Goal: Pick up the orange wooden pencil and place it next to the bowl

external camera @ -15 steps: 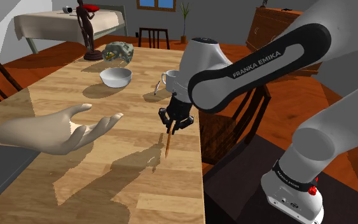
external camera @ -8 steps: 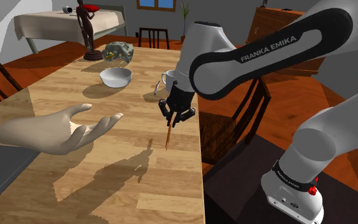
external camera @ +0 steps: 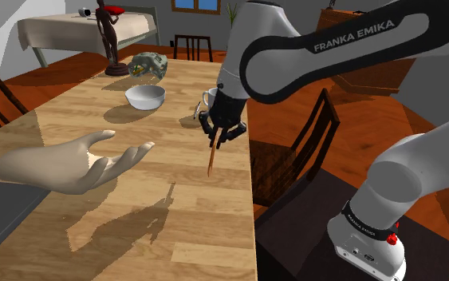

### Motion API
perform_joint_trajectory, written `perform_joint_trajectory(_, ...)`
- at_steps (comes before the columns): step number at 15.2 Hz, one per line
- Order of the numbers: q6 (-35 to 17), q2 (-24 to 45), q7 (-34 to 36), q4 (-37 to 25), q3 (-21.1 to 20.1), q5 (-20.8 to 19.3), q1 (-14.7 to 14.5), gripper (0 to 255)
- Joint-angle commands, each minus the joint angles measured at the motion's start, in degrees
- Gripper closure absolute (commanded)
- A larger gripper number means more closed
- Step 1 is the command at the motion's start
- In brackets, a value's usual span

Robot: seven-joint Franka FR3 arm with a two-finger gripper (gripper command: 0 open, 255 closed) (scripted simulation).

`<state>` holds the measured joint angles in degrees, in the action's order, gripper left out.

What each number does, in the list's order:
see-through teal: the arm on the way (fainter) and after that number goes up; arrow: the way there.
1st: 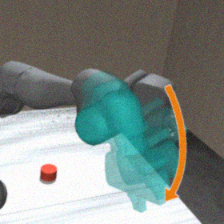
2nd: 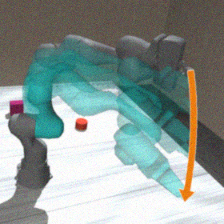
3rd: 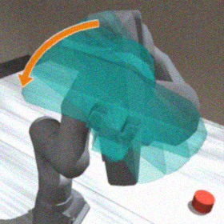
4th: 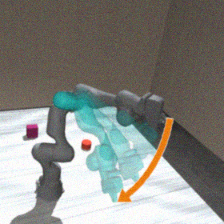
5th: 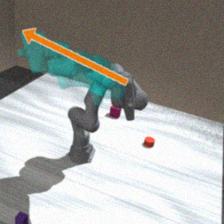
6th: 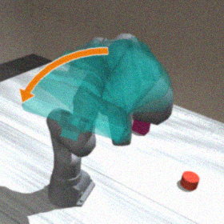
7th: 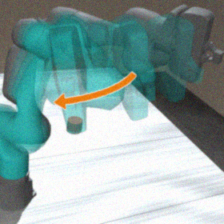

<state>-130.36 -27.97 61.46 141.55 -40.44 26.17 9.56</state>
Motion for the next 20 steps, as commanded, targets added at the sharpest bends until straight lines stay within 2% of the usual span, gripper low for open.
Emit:
perform_joint_trajectory(1, 1.92, -0.92, 0.06, -0.98, 0.7, -0.15, -0.13, 255)
perform_joint_trajectory(7, 6.18, -2.37, 0.35, -3.8, 2.13, -0.81, -0.11, 255)
perform_joint_trajectory(10, 4.36, 5.09, 1.5, -9.39, -0.31, -4.65, 3.86, 255)
perform_joint_trajectory(13, 3.17, 12.91, 3.81, -15.48, -3.09, -9.88, 7.61, 255)
perform_joint_trajectory(16, 2.76, 21.44, 7.43, -22.15, -5.79, -16.91, 10.53, 255)
perform_joint_trajectory(18, 3.15, 27.57, 10.44, -27.03, -7.01, -22.53, 11.39, 255)
perform_joint_trajectory(20, 4.19, 33.82, 13.43, -32.35, -7.21, -28.3, 10.86, 255)
